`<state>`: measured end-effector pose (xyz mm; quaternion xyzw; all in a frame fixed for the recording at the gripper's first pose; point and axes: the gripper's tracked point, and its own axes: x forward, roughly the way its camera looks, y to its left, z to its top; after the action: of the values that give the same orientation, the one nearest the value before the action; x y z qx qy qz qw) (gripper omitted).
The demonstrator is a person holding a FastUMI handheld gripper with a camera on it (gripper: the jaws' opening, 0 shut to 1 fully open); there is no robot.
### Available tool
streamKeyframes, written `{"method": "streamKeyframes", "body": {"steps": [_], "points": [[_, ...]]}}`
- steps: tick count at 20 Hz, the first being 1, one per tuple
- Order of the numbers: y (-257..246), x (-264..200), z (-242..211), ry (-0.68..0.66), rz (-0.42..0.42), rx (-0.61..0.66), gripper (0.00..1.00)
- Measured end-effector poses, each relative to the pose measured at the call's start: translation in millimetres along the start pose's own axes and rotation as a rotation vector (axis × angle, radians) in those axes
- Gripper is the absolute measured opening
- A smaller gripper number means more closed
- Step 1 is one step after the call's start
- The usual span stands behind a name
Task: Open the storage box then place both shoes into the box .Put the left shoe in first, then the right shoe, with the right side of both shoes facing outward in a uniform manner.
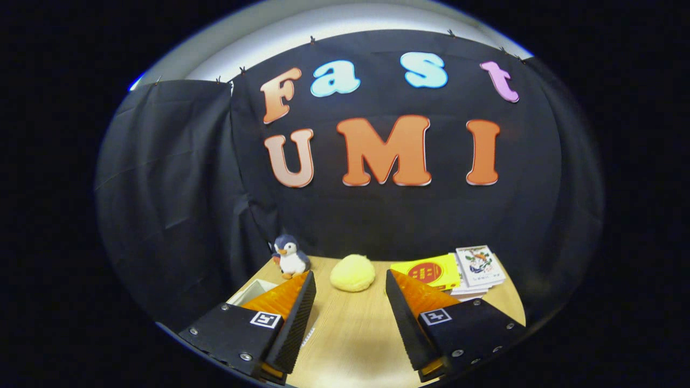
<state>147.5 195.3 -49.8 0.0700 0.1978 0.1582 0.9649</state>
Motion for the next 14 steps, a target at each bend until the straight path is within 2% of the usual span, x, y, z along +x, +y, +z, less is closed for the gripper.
{"method": "streamKeyframes", "body": {"steps": [7,14], "points": [[-39,-36,65,-0.243,-0.024,0.009,0.85],[-58,-67,85,-0.372,-0.037,-0.049,0.88]]}}
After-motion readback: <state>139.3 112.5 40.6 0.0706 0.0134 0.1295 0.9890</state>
